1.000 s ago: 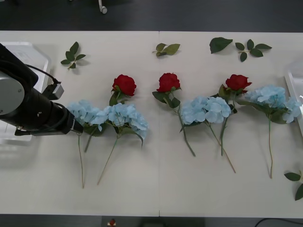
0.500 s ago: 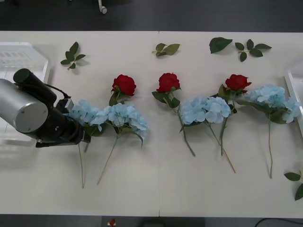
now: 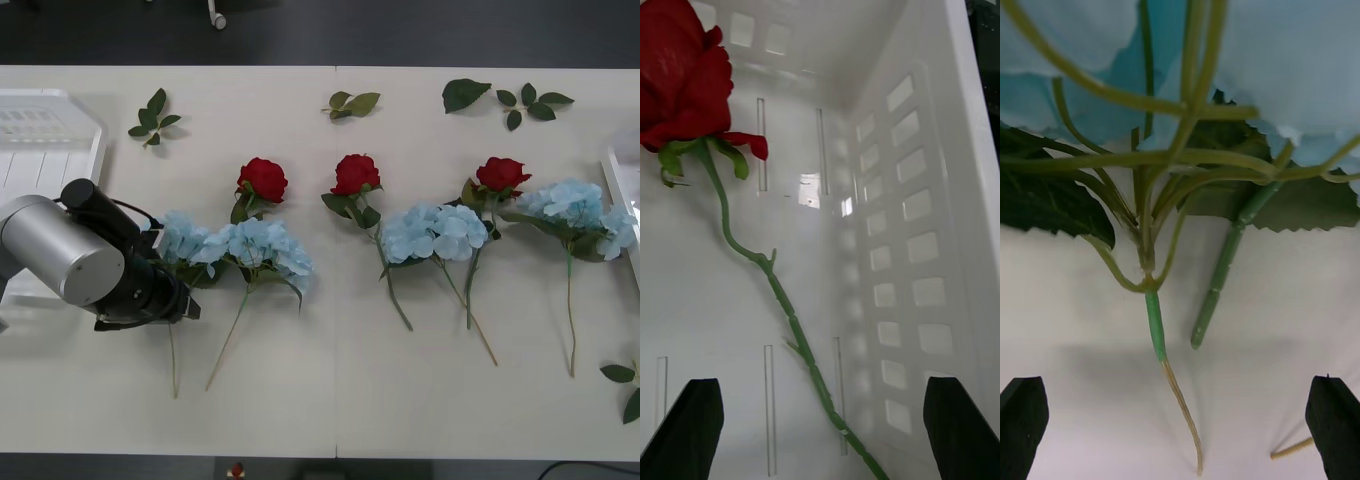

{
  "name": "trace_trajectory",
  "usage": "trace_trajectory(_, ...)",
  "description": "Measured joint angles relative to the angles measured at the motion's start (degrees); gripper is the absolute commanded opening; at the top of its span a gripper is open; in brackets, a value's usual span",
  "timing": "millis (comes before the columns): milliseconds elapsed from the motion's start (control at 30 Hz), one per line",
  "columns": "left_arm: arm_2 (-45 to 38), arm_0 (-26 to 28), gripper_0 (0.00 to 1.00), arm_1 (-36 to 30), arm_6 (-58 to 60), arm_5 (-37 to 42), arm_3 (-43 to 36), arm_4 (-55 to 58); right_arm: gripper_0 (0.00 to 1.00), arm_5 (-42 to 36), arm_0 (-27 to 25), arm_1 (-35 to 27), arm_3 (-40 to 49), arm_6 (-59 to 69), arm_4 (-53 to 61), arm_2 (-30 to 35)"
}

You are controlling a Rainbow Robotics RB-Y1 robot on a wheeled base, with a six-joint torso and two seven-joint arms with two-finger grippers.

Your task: Put the red flowers into the right box and the blue flowers into the left box

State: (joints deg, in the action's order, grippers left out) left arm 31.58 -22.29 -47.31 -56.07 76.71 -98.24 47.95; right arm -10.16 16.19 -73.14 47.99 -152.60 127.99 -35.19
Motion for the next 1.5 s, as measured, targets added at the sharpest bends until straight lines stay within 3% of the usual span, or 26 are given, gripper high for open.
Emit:
trace_trajectory(133, 2.46, -1.10, 0.96, -0.01, 0.00, -2.19, 2.17, -0.09, 0.92, -6.99, 2.68, 0.00, -0.72, 0.00, 0.00, 0.00)
trace_trajectory(200, 2.96, -1.30, 0.83, -0.01, 0.00, -2.32, 2.26, -0.65, 0.91, -11.03, 4.42, -0.05, -1.09, 0.01, 0.67, 0.00)
trace_trajectory(300, 2.96, -1.30, 0.71, -0.02, 0.00, -2.32, 2.26, -1.52, 0.92, -16.21, 6.69, -0.06, -1.21, 0.51, 4.92, 0.00)
trace_trajectory(333, 2.96, -1.30, 0.60, -0.02, 0.00, -2.32, 2.26, -1.76, 0.92, -17.21, 7.27, -0.08, -1.16, 1.35, 5.82, 0.00)
trace_trajectory(400, 2.96, -1.30, 0.45, -0.02, -0.01, -2.32, 2.26, -2.17, 0.92, -19.71, 8.28, -0.29, -0.60, 6.00, 6.08, 0.00)
trace_trajectory(500, 2.96, -1.30, 0.33, -0.02, -0.01, -2.32, 2.26, -2.26, 0.92, -22.67, 9.38, -1.40, 2.62, 17.81, 4.52, 0.00)
trace_trajectory(667, 2.96, -1.30, 0.25, -0.03, -0.01, -2.32, 2.26, -2.31, 0.92, -25.04, 10.68, -4.23, 12.79, 32.88, -2.58, -0.01)
trace_trajectory(867, 2.96, -1.30, 0.25, -0.04, -0.01, -2.32, 2.26, -2.42, 0.92, -25.24, 11.24, -7.23, 26.79, 55.11, -13.49, -0.02)
trace_trajectory(933, 2.96, -1.30, 0.09, -0.04, -0.02, -2.32, 2.26, -2.45, 0.92, -27.25, 11.24, -8.02, 30.70, 61.26, -17.37, -0.02)
trace_trajectory(1067, 2.96, -1.30, 0.00, -0.04, -0.02, -2.32, 2.26, -2.47, 0.92, -32.29, 11.24, -8.74, 38.74, 70.40, -26.98, -0.02)
trace_trajectory(1233, 2.96, -1.30, 0.00, -0.04, -0.03, -2.35, 2.27, -2.48, 0.93, -36.53, 11.24, -8.75, 47.92, 83.10, -37.47, -0.22)
trace_trajectory(1500, 2.94, -1.31, 0.00, -1.13, -0.03, -2.84, 1.09, -2.52, 0.96, -47.49, 11.14, -8.45, 55.52, 92.84, -53.75, -0.50)
